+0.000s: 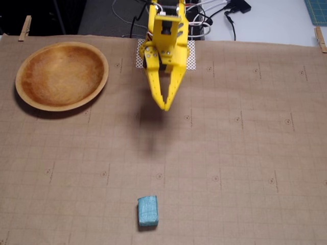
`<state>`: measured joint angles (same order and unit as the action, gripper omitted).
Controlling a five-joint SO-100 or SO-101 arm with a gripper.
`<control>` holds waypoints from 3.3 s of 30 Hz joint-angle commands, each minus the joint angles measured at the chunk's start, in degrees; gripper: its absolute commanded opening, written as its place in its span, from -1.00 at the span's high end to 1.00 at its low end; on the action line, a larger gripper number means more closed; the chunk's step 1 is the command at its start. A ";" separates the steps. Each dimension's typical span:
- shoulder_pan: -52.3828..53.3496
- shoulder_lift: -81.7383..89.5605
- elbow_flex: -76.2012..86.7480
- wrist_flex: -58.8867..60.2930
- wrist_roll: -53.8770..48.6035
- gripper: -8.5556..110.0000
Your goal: Grasp a blue block and put it in the bowl.
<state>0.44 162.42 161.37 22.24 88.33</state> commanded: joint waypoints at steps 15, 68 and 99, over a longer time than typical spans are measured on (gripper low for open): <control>1.93 -26.54 -13.62 -9.05 6.24 0.25; -1.23 -110.21 -26.81 -94.57 5.19 0.17; -2.20 -115.66 -52.56 -69.61 5.19 0.18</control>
<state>-1.76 45.97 112.24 -46.05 93.16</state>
